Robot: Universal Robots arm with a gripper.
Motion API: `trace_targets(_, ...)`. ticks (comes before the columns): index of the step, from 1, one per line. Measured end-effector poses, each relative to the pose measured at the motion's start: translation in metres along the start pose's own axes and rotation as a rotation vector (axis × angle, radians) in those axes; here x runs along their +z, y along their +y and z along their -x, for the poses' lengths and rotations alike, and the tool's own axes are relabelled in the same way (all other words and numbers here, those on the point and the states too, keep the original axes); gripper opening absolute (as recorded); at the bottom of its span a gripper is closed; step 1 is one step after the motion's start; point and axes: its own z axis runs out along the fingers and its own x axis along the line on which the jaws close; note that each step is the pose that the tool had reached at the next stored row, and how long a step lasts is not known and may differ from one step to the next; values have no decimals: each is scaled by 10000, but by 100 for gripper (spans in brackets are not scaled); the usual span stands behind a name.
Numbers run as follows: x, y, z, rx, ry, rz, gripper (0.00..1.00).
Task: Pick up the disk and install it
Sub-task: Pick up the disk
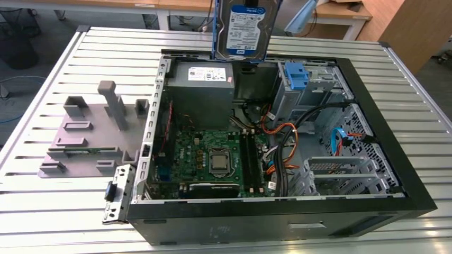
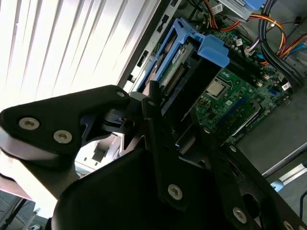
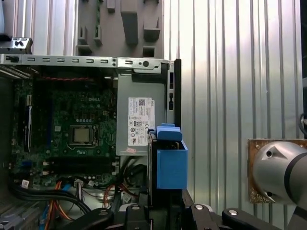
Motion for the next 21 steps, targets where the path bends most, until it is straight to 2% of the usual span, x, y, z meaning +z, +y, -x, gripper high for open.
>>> trace_targets(6,-4,-12,-69,0,-2,-1,35)
trace_targets(21,-23,-42,-308,-1,-2,-1,35)
